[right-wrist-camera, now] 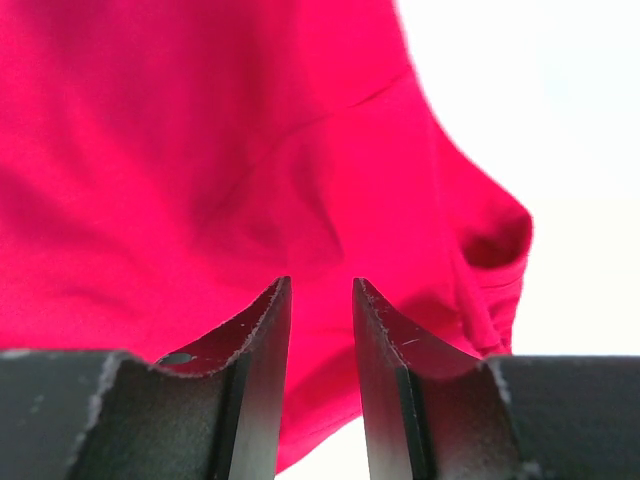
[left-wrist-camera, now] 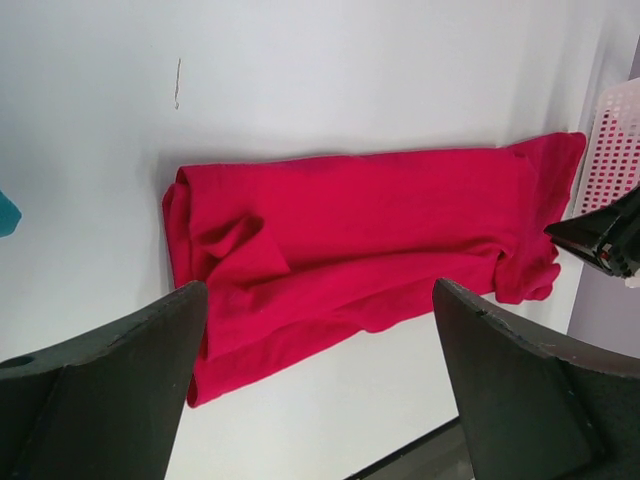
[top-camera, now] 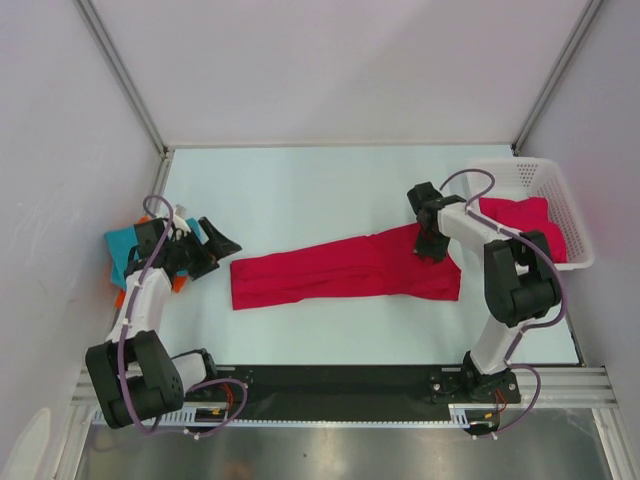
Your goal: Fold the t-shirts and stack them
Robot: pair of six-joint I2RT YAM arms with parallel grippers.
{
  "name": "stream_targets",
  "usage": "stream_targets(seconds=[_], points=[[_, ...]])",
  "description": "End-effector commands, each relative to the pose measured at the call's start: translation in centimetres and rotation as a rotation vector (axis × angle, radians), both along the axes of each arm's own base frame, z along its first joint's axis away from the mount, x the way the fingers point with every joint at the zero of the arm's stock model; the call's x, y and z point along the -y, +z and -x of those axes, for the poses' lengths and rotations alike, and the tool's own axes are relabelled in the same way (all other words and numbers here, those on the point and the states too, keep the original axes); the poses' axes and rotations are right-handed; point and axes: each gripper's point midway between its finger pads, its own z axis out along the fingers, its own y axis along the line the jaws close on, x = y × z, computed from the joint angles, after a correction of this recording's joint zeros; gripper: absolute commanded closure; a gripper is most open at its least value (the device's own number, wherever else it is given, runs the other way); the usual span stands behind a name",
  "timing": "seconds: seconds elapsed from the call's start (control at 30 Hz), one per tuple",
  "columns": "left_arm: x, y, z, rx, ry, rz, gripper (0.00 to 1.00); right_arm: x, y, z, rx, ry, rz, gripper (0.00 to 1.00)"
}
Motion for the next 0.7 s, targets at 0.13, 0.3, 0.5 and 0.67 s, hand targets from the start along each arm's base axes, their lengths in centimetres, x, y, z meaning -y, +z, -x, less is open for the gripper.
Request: stream_targets(seconds=[0.13, 0.3, 0.5, 0.67], points=[[-0.4, 2.3, -2.4, 0.074, -0.01, 0.012, 0.0, 0.7, -2.7, -1.5, -0.029, -0.088, 0.002, 0.64], [-0.5, 2.4, -2.9, 0.071, -0.012, 0.019, 0.0, 0.7, -4.3, -3.0, -0.075, -0.101, 0.003, 0.63], [-0.6, 2.0, -3.0, 0.059, -0.008, 0.024, 0.0, 1.9, -5.7, -6.6, -0.094, -0.136, -0.028, 0.63], [-0.6, 1.7, -3.2, 0.056, -0.005, 0.035, 0.0, 3.3, -6.2, -10.2, -0.09, -0.162, -0.031, 0.64]])
